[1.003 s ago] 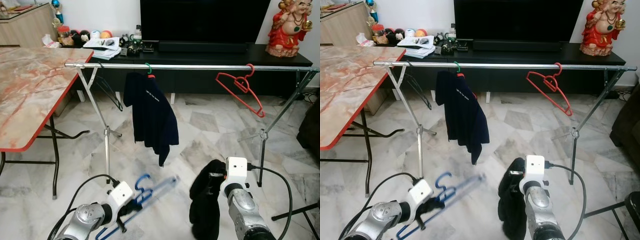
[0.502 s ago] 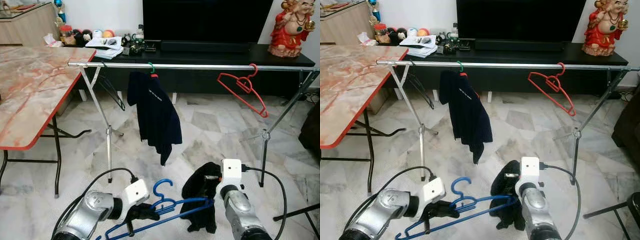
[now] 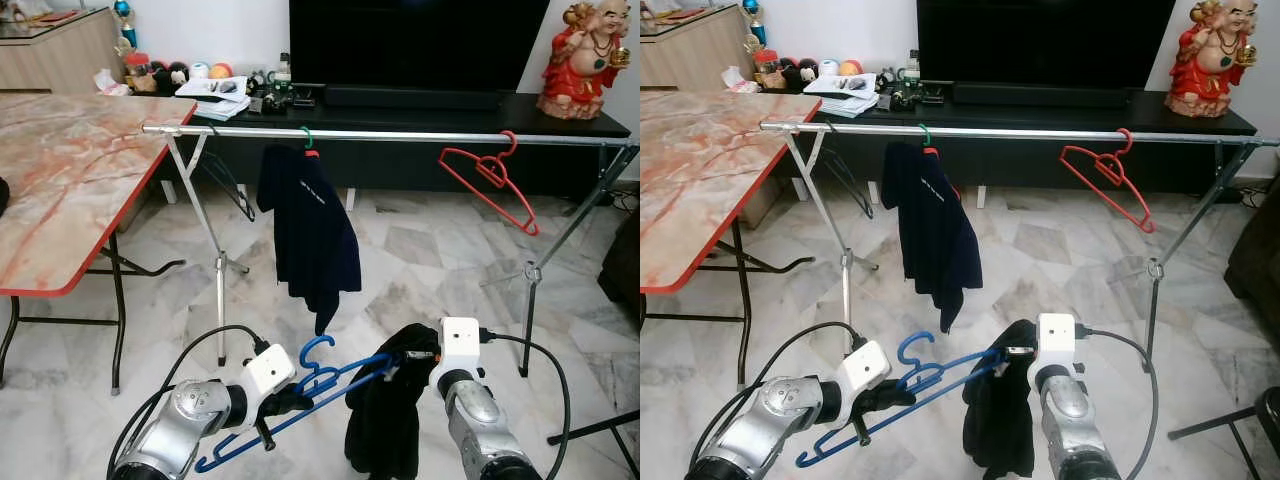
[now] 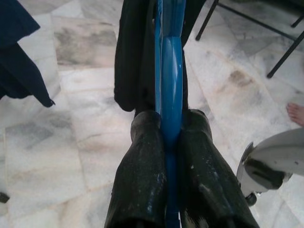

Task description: Hang hanger

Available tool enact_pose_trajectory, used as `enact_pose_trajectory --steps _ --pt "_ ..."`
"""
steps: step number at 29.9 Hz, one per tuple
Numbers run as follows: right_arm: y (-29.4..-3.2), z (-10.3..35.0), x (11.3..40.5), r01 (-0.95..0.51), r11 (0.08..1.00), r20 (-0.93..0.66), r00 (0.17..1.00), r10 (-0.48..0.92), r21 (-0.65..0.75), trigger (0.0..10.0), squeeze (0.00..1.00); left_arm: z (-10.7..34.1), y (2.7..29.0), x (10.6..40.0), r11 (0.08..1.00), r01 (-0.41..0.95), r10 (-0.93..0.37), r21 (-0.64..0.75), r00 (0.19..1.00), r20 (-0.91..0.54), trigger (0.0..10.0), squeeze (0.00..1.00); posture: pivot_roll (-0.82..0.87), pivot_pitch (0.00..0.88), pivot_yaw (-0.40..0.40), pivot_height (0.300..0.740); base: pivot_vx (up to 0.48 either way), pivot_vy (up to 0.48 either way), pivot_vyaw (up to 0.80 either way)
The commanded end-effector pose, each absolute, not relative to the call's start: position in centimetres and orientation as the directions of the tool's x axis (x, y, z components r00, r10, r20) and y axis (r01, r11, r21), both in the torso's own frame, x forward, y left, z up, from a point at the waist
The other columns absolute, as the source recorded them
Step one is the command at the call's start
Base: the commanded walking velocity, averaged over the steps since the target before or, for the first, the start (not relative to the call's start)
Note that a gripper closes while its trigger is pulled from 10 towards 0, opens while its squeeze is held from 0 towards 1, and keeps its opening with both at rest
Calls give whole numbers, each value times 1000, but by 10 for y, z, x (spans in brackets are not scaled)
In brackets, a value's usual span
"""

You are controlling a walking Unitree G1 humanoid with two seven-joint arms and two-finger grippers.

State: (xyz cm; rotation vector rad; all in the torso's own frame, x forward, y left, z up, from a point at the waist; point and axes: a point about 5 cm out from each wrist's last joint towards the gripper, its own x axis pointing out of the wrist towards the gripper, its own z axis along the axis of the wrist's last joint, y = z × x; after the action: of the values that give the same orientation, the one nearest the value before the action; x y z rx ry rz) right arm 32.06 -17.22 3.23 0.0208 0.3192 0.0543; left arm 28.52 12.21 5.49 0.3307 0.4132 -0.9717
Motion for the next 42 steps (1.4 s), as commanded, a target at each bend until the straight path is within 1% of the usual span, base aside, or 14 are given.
enact_pose_trajectory --steps 1,3,6,8,11,19,22,26,33,34,35,38,39,42 --pt "-171 34 321 -65 997 -304 950 71 29 10000 0 62 121 291 538 837 -727 103 522 -446 10000 0 27 5 -21 740 0 0 0" --pt "-171 31 320 -75 997 -330 941 82 32 10000 0 62 120 291 541 834 -724 107 526 -446 10000 0 26 8 -22 740 0 0 0" --pt "-170 28 318 -98 995 -364 926 102 29 10000 0 61 117 289 524 848 -747 76 500 -438 10000 0 26 8 -22 740 0 0 0" --pt "-168 29 318 -130 991 -372 919 134 35 10000 0 61 113 286 499 865 -772 43 467 -431 10000 0 21 14 -24 740 0 0 0" --pt "-170 31 320 -126 992 -371 920 129 32 10000 0 64 110 284 479 878 -800 1 436 -412 10000 0 21 17 -26 740 0 0 0" --pt "-168 38 326 -133 991 -365 921 136 35 10000 0 66 115 284 473 881 -804 -15 424 -416 10000 0 24 20 -26 740 0 0 0" --pt "-169 38 326 -127 991 -366 921 131 35 10000 0 69 113 281 449 892 -827 -48 395 -400 10000 0 24 20 -26 740 0 0 0" --pt "-174 38 326 -103 994 -374 921 106 28 10000 0 67 111 276 396 917 -829 -41 338 -445 10000 0 32 24 -21 740 0 0 0" --pt "-169 43 328 -120 991 -340 931 131 53 10000 0 68 110 275 389 920 -835 -49 329 -440 10000 0 31 23 -15 740 0 0 0" --pt "-169 42 328 -118 991 -341 931 131 58 10000 0 68 110 277 403 915 -824 -30 348 -446 10000 0 31 25 -14 740 0 0 0" --pt "-168 42 328 -117 991 -342 930 132 65 10000 0 68 111 281 430 903 -805 3 385 -451 10000 0 33 25 -13 740 0 0 0" --pt "-167 42 327 -119 990 -339 931 136 71 10000 0 68 114 287 484 874 -769 45 449 -455 10000 0 32 26 -13 740 0 0 0" --pt "-167 42 327 -119 990 -339 931 136 71 10000 0 68 114 287 484 874 -769 45 449 -455 10000 0 32 26 -13 740 0 0 0" --pt "-168 42 326 -120 990 -334 932 137 70 10000 0 66 117 291 511 857 -742 72 482 -466 10000 0 30 26 -12 740 0 0 0"
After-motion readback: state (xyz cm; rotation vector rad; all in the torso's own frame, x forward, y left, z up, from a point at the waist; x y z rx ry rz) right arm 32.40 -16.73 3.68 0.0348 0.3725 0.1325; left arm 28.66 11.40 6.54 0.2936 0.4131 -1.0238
